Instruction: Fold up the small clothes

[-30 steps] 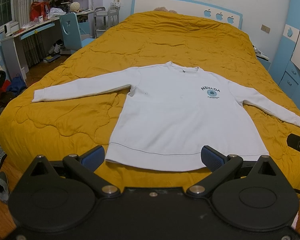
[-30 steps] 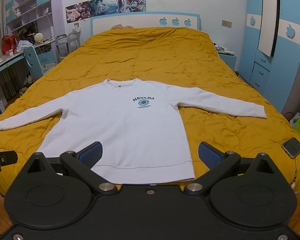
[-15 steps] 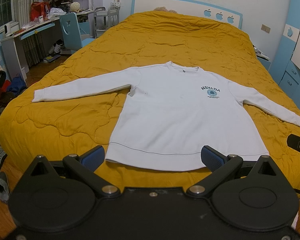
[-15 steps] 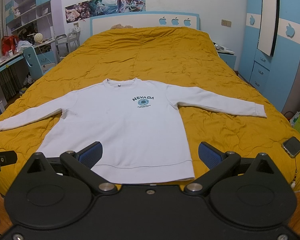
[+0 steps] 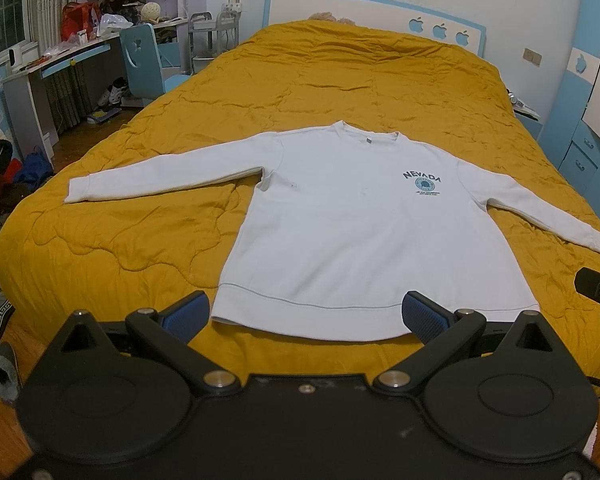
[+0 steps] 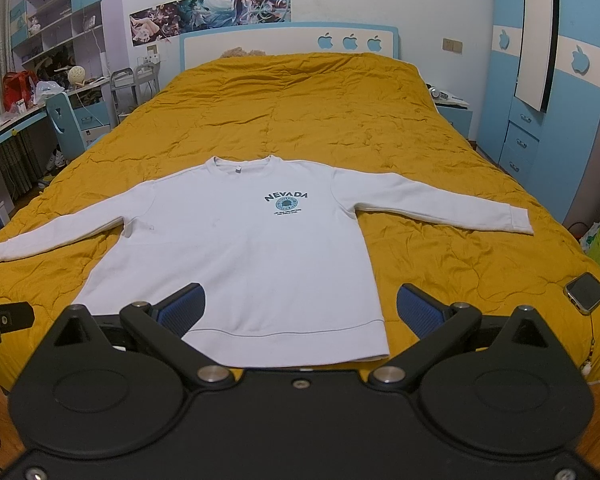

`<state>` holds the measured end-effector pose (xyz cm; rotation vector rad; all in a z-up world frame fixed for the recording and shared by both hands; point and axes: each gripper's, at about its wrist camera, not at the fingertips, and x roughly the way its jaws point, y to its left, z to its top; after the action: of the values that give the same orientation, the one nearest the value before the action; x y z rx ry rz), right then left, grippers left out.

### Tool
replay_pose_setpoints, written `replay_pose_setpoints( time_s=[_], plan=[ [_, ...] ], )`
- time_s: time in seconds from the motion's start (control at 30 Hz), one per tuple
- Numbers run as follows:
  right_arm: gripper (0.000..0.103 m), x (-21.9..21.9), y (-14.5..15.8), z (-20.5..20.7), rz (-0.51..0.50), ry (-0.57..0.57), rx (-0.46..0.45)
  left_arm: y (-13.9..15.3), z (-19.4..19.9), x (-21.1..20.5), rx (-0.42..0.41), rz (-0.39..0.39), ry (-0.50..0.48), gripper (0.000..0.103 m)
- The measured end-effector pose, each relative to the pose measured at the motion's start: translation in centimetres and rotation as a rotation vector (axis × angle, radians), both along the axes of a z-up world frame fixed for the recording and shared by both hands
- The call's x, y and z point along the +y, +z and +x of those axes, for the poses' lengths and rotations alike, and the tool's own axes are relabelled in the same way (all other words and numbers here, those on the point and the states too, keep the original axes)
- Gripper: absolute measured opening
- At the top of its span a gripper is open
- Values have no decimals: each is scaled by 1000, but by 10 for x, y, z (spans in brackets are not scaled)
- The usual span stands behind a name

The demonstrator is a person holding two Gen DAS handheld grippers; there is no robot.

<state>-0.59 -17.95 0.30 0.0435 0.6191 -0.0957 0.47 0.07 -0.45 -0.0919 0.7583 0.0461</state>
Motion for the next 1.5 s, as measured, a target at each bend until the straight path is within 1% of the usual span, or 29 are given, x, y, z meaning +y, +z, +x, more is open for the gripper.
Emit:
replay_pose_setpoints(
  time_s=[0.27,0.33,0.5,0.63,0.73,0.8,0.83,0.9,0.93,1.03,1.13,1.2,1.27,1.33,1.4,1.5],
  plan=[
    [103,0,-1,-1,1,1,2,-4,2,1,9,-2,0,103],
    [103,-3,-8,1,1,-2,7,-5,4,1,12,-5,1,103],
    [103,-3,-14,7,-1,-2,17,-8,12,6,29,-23,4,103],
    [103,4,-14,17,-18,6,16,-15,26,21,42,-43,22,103],
    [103,7,-14,38,-39,6,3,-22,43,40,52,-34,59,103],
    [103,9,-16,56,-53,-2,0,-29,58,59,66,-33,96,103],
    [103,10,-17,65,-59,-2,0,-33,67,71,67,-44,119,103],
    [103,14,-21,87,-62,4,-14,-39,82,101,66,-85,158,103],
    [103,15,-22,96,-57,6,-18,-41,90,118,48,-114,184,103],
    [103,21,-30,128,-3,37,-35,-50,116,168,11,-173,302,103],
    [103,29,-43,160,70,66,-54,-64,145,219,-10,-212,406,103],
    [103,37,-52,183,94,80,-52,-77,168,251,-20,-275,468,103],
    [103,46,-60,205,91,87,-21,-94,186,285,-55,-363,522,103],
    [103,56,-72,228,71,84,5,-112,203,313,-92,-426,579,103],
    [103,64,-80,245,55,81,9,-130,221,337,-98,-454,662,103],
    [103,76,-92,266,34,77,31,-153,240,362,-91,-490,762,103]
  ],
)
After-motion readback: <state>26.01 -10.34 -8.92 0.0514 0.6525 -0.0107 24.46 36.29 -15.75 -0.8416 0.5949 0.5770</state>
